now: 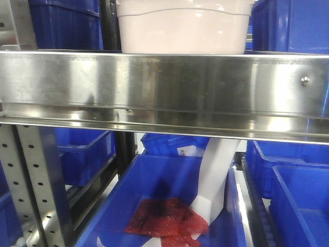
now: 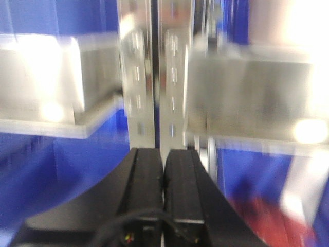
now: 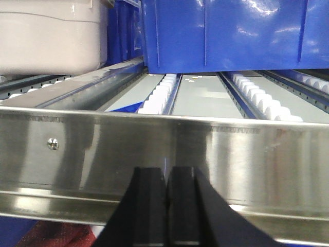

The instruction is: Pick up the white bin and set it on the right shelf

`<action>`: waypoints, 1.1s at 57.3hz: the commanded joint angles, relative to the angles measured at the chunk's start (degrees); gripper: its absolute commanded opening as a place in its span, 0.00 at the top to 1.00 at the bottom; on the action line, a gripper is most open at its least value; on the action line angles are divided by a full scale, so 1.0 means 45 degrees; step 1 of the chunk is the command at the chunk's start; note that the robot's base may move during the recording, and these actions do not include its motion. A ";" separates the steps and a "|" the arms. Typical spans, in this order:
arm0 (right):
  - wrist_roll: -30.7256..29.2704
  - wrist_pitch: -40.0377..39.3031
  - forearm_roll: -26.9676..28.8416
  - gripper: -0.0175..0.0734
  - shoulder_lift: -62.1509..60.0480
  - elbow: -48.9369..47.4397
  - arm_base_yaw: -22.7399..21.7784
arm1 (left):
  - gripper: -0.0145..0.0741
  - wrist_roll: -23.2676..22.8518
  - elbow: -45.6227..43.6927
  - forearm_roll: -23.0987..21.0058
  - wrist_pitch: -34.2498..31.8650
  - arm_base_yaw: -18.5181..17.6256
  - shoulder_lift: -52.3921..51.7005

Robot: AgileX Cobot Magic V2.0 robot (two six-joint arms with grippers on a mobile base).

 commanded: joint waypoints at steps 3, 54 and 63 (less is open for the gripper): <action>-0.0111 -0.1084 -0.0123 0.73 -0.0267 -0.0313 -0.0039 | 0.97 -0.0059 0.0081 0.0010 -0.1461 0.0027 -0.0118; -0.0111 -0.1084 -0.0123 0.73 -0.0267 -0.0313 -0.0039 | 0.97 -0.0389 0.0081 -0.0479 -0.1881 0.0027 -0.0118; -0.0111 -0.1084 -0.0123 0.73 -0.0267 -0.0313 -0.0039 | 0.97 -0.0389 0.0081 -0.0479 -0.1881 0.0027 -0.0118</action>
